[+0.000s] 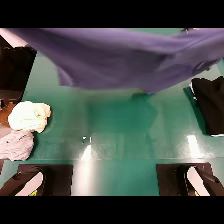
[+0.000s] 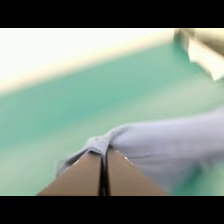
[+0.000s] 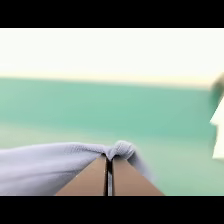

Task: Fold the shirts.

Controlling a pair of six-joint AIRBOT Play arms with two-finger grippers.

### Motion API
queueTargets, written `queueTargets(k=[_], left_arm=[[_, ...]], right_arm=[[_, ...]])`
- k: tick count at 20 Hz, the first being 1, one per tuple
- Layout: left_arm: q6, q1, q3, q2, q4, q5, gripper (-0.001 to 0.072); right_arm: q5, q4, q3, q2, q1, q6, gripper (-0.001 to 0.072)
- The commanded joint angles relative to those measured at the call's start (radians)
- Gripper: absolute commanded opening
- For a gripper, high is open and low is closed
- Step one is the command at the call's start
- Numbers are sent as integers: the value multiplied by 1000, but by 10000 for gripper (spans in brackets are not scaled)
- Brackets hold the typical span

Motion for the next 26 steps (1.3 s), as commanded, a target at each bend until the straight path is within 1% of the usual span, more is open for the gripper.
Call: queueTargets(k=[1, 3, 5, 7, 9, 13, 16, 18, 19, 21, 24, 26], left_arm=[[-28, 1, 187, 77, 6, 72, 21], [-29, 1, 187, 125, 7, 89, 21], [-48, 1, 178, 124, 21, 58, 21], [-79, 1, 84, 121, 66, 18, 20], [-91, 1, -84, 107, 87, -13, 20], [-98, 1, -423, 5, 83, -107, 22], [-98, 1, -596, -138, 68, -97, 22], [-96, 1, -653, -246, 62, -67, 22], [-82, 1, -656, -307, 50, -39, 22], [-18, 1, -656, -414, 8, 66, 22], [76, 1, -656, -526, -97, 302, 22], [89, 1, -651, -567, -135, 451, 22]], right_arm=[[-15, -127, 290, 8, 0, 48, 16], [-14, -197, 373, 7, 0, 59, 16], [-6, -227, 402, 6, 0, 66, 16], [3, -224, 353, 7, 0, 66, 15], [44, -212, 263, -22, 0, 66, 15], [280, -194, 164, -227, 25, 68, 14], [372, -221, 79, -417, 118, 104, 15], [399, -298, 8, -546, 195, 124, 15], [389, -338, -25, -600, 228, 127, 15], [315, -405, -76, -701, 283, 136, 15], [89, -416, -95, -818, 323, 151, 15], [-67, -407, -95, -865, 340, 170, 15]])
